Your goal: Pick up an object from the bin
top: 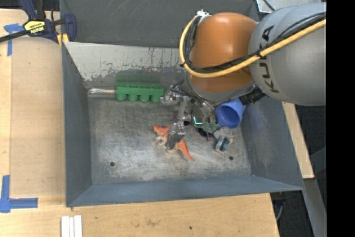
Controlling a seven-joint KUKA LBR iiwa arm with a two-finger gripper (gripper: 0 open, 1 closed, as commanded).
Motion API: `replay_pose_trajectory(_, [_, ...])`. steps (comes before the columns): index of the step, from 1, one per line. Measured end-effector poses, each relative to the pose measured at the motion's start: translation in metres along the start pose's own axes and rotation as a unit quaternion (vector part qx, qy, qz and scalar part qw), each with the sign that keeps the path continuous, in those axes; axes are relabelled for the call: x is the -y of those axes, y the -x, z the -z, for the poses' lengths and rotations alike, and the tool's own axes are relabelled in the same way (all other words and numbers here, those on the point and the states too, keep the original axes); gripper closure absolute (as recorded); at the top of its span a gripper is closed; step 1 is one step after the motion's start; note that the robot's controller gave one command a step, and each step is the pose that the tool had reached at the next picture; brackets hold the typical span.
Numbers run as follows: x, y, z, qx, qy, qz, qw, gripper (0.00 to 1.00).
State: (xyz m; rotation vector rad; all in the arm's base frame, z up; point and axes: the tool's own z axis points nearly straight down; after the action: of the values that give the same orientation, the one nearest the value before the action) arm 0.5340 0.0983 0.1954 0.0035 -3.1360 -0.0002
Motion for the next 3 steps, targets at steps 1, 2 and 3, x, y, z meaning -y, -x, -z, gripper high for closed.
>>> replay_pose_trajectory(1, [0.001,0.002,0.004,0.0041,0.000,-0.001,1.0000,0.00])
replay_pose_trajectory(2, [0.038,0.010,-0.070,0.0065,0.000,0.019,0.9998,0.00])
replay_pose_trajectory(3, [0.055,0.012,-0.084,0.0016,0.000,-0.034,0.9994,0.00])
